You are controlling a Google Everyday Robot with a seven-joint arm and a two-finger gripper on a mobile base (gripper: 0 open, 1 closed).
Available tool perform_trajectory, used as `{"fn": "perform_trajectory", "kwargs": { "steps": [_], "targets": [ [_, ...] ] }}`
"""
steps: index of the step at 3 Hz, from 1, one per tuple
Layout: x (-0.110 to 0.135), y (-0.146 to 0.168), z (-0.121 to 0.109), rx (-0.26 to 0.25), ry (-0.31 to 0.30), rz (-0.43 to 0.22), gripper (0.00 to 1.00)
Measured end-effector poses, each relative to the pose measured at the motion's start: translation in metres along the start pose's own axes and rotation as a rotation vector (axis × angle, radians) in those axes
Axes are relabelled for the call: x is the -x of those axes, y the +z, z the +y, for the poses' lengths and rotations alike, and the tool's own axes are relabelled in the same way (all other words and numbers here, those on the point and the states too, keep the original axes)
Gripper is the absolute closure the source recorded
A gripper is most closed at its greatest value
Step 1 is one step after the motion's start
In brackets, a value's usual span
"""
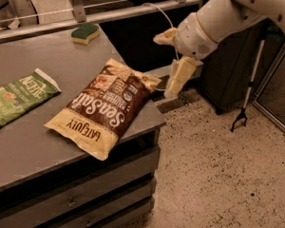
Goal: Pick brown chip bag
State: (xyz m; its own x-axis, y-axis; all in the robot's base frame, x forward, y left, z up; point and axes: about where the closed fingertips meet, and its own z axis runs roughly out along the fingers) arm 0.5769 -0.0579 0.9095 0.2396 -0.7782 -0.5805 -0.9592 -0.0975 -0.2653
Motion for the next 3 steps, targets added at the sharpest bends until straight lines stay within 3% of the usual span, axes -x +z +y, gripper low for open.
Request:
{"fn": "perform_trajectory", "kwargs": {
  "steps": [1, 2, 3],
  "targets": [
    [0.015, 0.040, -0.012, 0.046, -0.023, -0.062, 0.00],
    [0.018, 0.076, -0.020, 0.089, 0.018, -0.100, 0.00],
    [0.014, 0.098, -0.023, 0.118, 0.084, -0.111, 0.18]
  ]
}}
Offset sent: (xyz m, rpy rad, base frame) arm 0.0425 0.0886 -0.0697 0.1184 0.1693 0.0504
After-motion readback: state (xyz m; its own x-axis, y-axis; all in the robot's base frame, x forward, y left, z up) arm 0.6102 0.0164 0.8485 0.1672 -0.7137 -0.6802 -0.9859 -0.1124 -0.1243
